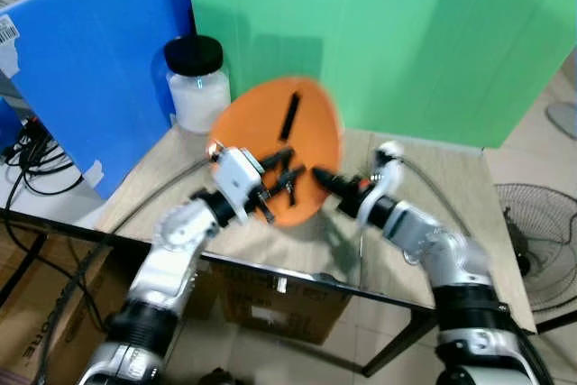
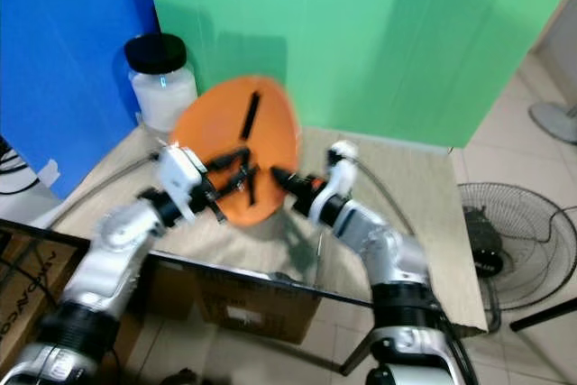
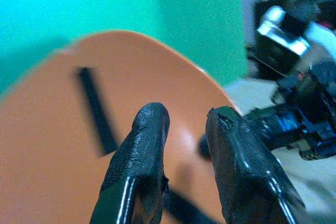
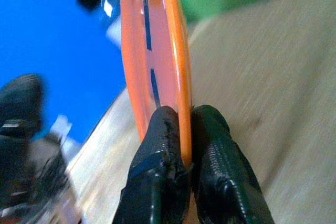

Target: Setting the table

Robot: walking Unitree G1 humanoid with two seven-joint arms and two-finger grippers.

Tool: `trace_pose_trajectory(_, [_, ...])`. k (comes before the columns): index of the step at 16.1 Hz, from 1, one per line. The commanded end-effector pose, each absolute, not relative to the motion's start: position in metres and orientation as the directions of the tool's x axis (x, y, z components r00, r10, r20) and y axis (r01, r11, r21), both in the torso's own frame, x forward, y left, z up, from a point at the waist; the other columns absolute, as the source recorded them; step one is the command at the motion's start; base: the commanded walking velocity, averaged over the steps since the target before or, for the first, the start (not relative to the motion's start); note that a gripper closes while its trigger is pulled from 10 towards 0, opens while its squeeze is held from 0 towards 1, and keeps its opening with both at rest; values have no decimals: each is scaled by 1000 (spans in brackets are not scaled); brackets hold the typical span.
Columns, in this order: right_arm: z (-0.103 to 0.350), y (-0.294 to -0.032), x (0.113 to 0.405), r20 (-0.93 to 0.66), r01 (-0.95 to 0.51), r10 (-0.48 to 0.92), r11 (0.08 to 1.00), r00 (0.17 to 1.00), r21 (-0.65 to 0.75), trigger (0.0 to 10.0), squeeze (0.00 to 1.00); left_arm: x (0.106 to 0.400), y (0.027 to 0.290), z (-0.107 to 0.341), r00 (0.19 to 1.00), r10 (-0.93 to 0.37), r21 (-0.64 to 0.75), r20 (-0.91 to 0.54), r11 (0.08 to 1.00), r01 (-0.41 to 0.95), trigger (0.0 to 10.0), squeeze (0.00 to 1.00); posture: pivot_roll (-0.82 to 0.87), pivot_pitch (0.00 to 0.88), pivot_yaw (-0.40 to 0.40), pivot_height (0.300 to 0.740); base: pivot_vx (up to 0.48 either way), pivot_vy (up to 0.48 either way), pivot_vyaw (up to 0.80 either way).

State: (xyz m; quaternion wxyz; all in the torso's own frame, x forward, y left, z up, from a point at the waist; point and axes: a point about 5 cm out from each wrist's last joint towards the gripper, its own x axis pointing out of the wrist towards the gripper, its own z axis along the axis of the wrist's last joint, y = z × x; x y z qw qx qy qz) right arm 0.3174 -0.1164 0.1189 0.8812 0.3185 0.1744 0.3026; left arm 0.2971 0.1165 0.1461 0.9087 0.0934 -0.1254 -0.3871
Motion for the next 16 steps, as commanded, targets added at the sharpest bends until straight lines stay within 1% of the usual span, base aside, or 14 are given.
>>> trace_pose_trajectory(1, [158,-132,321,26,-487,596,629,802,606,0,0,294,127,165,719,-664,250,208,746,617,10000,0,92,0,0,740,0,0,0])
trace_pose_trajectory(2, [163,-135,319,37,-491,586,640,810,591,0,0,292,132,168,736,-641,238,218,766,597,10000,0,93,0,2,740,0,0,0])
trace_pose_trajectory(3, [175,-149,309,58,-489,548,689,835,535,0,0,281,145,175,783,-584,225,216,810,542,10000,0,95,0,11,740,0,0,0])
trace_pose_trajectory(4, [178,-152,306,63,-487,539,699,840,524,0,0,278,149,175,794,-570,226,210,819,528,10000,0,96,0,13,740,0,0,0])
trace_pose_trajectory(5, [187,-159,296,86,-480,510,722,856,498,0,0,272,157,174,829,-528,236,186,843,484,10000,0,100,0,18,740,0,0,0])
trace_pose_trajectory(6, [193,-163,292,101,-465,479,748,872,474,4039,0,269,159,174,841,-510,234,178,852,468,10000,0,100,0,18,740,0,0,0])
trace_pose_trajectory(7, [202,-172,279,111,-403,396,805,912,436,10000,0,263,162,176,881,-446,225,157,885,407,10000,0,119,0,7,740,0,0,0])
trace_pose_trajectory(8, [206,-174,272,122,-376,359,828,925,415,10000,0,263,162,175,903,-407,223,136,901,373,10000,0,122,0,3,740,0,0,0])
trace_pose_trajectory(9, [212,-177,261,125,-315,289,877,949,364,10000,0,261,162,171,936,-337,206,101,928,312,10000,0,110,0,18,740,0,0,0])
trace_pose_trajectory(10, [213,-177,257,126,-279,251,899,960,338,10000,0,260,160,169,945,-314,205,92,935,291,10000,0,106,0,22,740,0,0,0])
trace_pose_trajectory(11, [218,-176,242,159,-168,136,964,978,207,10000,0,254,152,169,962,-253,209,103,951,228,10000,0,98,0,23,740,0,0,-800])
trace_pose_trajectory(13, [217,-176,237,171,-120,85,971,982,207,10000,0,251,148,172,961,-247,206,121,954,219,10000,0,98,0,15,740,0,0,-800])
trace_pose_trajectory(15, [216,-178,230,182,-30,0,986,983,162,10000,0,248,143,174,958,-260,220,121,948,229,10000,0,90,0,30,740,0,0,-800])
trace_pose_trajectory(16, [216,-176,227,195,-15,-7,994,981,112,10000,0,249,137,173,951,-292,231,102,937,263,10000,0,89,0,33,740,0,0,0])
